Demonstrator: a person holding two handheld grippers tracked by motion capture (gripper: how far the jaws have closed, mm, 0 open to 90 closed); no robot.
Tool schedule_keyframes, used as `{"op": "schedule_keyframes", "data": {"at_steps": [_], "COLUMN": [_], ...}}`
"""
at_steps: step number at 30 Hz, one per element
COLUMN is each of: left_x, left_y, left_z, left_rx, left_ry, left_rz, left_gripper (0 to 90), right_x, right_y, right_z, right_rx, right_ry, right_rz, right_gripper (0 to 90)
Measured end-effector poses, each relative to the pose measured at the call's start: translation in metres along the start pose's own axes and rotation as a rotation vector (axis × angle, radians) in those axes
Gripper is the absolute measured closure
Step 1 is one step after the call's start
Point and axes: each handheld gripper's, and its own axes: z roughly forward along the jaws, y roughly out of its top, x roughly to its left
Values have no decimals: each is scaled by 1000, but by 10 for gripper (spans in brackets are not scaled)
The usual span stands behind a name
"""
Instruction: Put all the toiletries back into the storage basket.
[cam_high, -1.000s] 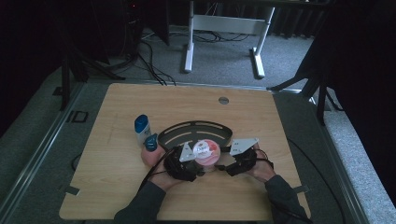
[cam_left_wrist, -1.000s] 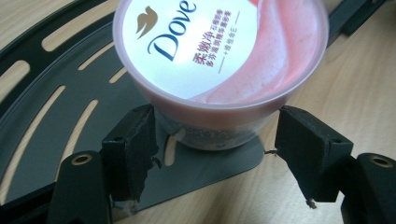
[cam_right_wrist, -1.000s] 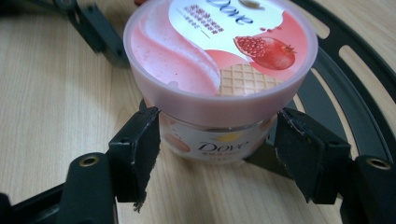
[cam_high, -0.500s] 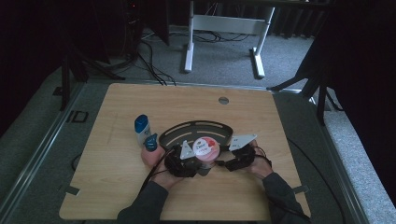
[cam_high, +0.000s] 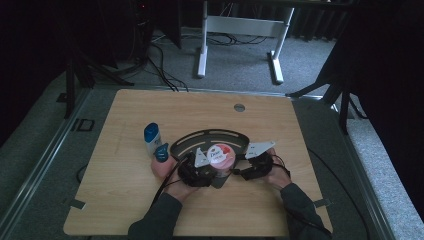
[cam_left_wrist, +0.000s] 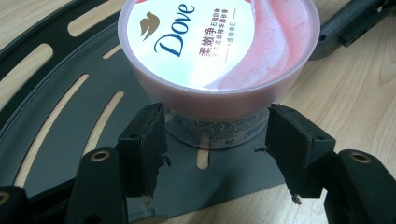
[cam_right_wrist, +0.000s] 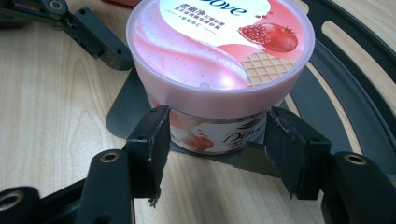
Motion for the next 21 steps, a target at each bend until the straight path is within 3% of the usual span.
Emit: {"op": "schedule_keyframes", "data": {"at_steps": [9,21], "left_x": [1,1], "left_y": [7,16], "left_z": [8,16], "left_rx": [3,12], "left_ry": [17,39], "left_rz": [-29,-36], "left_gripper": [380,381], "right_x": [-6,-13], "right_y": [0,-1], "right_z": [-1,-1], "right_rx": [-6,0], "right_ry": [-25,-53], "right_rz": [19,42], "right_gripper": [410,414]}}
